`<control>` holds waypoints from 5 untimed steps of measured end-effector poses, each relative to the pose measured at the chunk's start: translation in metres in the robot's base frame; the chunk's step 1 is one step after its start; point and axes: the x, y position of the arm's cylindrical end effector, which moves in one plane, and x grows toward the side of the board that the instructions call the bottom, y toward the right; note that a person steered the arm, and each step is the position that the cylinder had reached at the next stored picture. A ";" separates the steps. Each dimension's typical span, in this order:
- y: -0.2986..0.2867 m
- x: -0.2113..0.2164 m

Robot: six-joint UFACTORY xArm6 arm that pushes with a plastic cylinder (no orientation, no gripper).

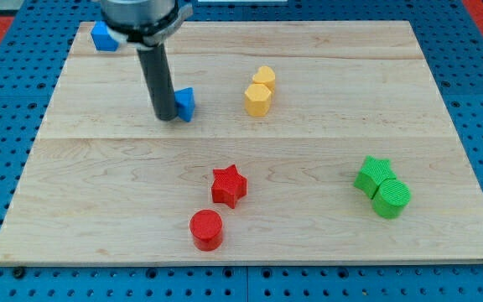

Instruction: Slide the blue triangle to the top center

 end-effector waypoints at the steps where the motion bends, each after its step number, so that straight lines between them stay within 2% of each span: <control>1: 0.039 -0.046; 3: 0.102 -0.031; 4: 0.137 -0.047; 5: 0.142 -0.100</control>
